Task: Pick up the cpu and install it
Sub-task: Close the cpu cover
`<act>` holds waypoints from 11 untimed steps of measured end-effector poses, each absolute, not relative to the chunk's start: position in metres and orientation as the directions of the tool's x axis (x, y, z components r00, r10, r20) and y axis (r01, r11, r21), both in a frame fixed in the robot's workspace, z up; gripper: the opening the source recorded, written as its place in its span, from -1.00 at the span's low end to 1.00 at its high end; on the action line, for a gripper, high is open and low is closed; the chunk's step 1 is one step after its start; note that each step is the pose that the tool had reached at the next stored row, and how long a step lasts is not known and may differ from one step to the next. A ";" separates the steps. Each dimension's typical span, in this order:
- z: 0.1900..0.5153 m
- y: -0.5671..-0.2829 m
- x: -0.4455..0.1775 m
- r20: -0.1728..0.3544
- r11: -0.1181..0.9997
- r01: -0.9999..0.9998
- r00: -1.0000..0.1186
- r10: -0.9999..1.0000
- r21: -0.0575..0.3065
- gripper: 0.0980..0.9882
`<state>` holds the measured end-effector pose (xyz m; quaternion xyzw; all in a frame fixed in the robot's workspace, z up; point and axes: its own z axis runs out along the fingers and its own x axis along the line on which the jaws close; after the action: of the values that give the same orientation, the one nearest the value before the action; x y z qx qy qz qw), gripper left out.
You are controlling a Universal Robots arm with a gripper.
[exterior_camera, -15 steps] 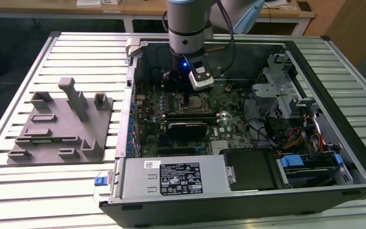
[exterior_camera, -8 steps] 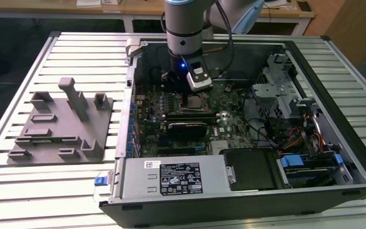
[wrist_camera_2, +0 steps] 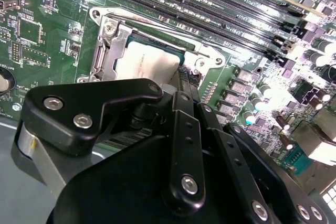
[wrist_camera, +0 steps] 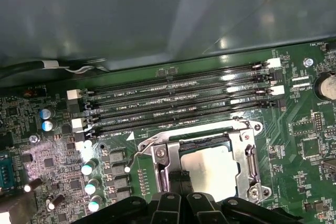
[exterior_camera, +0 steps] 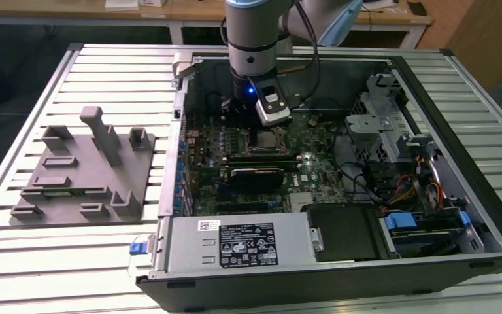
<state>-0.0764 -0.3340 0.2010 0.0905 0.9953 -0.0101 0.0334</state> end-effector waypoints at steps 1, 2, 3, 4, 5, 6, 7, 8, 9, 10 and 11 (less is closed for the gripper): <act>0.201 -0.334 -0.076 -0.068 0.983 0.181 -0.981 0.180 -0.014 -0.98; 0.201 -0.334 -0.076 -0.068 0.983 0.181 -0.981 0.179 -0.012 -0.98; 0.201 -0.334 -0.077 -0.068 0.984 0.180 -0.982 0.178 -0.011 -0.98; 0.201 -0.334 -0.077 -0.067 0.984 0.177 -0.982 0.176 -0.009 -0.98; 0.200 -0.334 -0.077 -0.067 0.985 0.174 -0.983 0.173 -0.007 -0.98; 0.200 -0.334 -0.077 -0.067 0.985 0.170 -0.983 0.170 -0.006 -0.98; 0.200 -0.334 -0.078 -0.067 0.986 0.168 -0.984 0.167 -0.006 -0.98; 0.200 -0.334 -0.078 -0.067 0.986 0.165 -0.984 0.165 -0.006 -0.98; 0.200 -0.334 -0.078 -0.067 0.986 0.164 -0.984 0.163 -0.006 -0.98; 0.200 -0.334 -0.078 -0.067 0.986 0.164 -0.984 0.163 -0.006 -0.98; 0.200 -0.334 -0.078 -0.067 0.986 0.164 -0.984 0.163 -0.006 -0.98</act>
<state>-0.0778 -0.3340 0.2000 0.0820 0.9961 -0.0057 0.0330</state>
